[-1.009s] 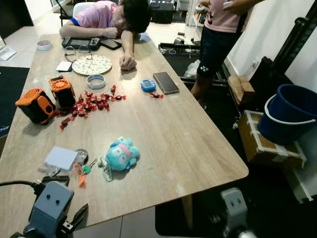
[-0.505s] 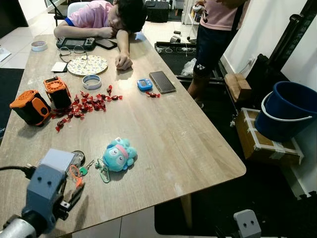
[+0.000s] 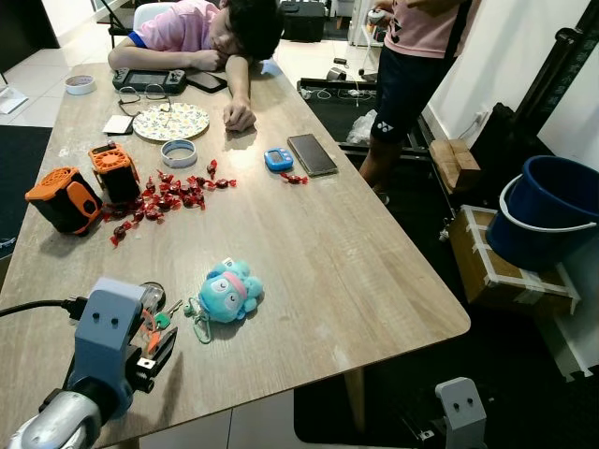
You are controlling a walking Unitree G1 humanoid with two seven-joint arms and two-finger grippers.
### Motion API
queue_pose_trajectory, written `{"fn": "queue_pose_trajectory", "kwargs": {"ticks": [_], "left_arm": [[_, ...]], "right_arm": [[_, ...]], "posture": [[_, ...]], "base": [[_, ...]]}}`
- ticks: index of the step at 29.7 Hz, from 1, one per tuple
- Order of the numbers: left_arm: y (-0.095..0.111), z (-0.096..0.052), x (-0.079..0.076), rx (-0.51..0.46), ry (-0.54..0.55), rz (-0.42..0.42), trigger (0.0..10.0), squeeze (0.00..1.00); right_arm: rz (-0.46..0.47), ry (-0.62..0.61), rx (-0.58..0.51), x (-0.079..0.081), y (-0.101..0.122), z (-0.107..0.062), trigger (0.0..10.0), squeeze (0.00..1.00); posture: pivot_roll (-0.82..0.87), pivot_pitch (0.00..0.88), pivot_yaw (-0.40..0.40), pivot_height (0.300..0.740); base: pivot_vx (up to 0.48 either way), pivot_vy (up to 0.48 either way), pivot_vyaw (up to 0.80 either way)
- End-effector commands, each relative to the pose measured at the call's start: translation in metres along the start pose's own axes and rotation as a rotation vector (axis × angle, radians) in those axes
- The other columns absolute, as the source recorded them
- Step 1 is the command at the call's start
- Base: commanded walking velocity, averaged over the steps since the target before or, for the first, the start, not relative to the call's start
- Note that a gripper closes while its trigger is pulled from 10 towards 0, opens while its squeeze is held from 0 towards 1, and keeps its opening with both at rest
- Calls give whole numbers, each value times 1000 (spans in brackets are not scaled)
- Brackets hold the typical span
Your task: Hang keys on a hook
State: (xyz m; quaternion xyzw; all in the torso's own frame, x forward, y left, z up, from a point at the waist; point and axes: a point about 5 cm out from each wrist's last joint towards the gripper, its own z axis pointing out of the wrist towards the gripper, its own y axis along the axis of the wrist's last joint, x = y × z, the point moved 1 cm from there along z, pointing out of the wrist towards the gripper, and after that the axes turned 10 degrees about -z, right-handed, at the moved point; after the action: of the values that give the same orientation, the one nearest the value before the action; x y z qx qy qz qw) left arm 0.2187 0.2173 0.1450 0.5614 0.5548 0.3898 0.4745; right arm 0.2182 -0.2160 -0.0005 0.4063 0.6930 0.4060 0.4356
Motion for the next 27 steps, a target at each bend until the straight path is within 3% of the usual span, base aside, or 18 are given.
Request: {"fn": "queue_pose_trajectory", "kwargs": {"ticks": [1, 11, 17, 18, 20, 21, 22, 23, 25, 27], "left_arm": [[-7, -1, 1, 35, 17, -46, 10000, 0], [-2, 6, 9, 35, 106, -235, 10000, 0], [-1, 10, 5, 47, 115, -244, 9922, 0], [-2, 9, 5, 54, 117, -242, 8627, 0], [-3, 9, 5, 59, 119, -240, 8353, 0], [-3, 9, 6, 62, 121, -241, 6863, 0], [-4, 8, 7, 67, 127, -239, 4667, 0], [-4, 8, 7, 72, 132, -240, 4667, 0], [-7, 8, 9, 87, 146, -232, 1725, 0], [-8, 8, 9, 93, 152, -234, 1725, 0]], "right_arm": [[22, 2, 35, 2, -8, -5, 10000, 0], [26, 10, 39, 4, -9, -5, 10000, 0], [29, 15, 37, 7, -9, -4, 10000, 0], [29, 16, 36, 7, -8, -4, 10000, 0], [29, 16, 35, 7, -8, -4, 10000, 0], [30, 16, 35, 8, -8, -4, 10000, 0], [30, 16, 34, 8, -8, -4, 10000, 0], [30, 16, 34, 8, -8, -4, 10000, 0], [30, 17, 34, 8, -8, -4, 10000, 0], [29, 18, 34, 8, -8, -3, 10000, 0]], "posture": [[213, 188, -30, 740], [212, 188, -28, 740], [213, 187, -27, 740], [213, 187, -27, 740], [213, 187, -27, 740], [209, 187, -25, 740], [209, 187, -25, 740], [209, 187, -25, 740], [209, 187, -25, 740], [209, 187, -25, 740]], "base": [[0, 0, 0], [0, 0, 0], [0, 0, 0], [0, 0, 0], [0, 0, 0], [0, 0, 0], [0, 0, 0], [0, 0, 0], [0, 0, 0], [0, 0, 0]]}}
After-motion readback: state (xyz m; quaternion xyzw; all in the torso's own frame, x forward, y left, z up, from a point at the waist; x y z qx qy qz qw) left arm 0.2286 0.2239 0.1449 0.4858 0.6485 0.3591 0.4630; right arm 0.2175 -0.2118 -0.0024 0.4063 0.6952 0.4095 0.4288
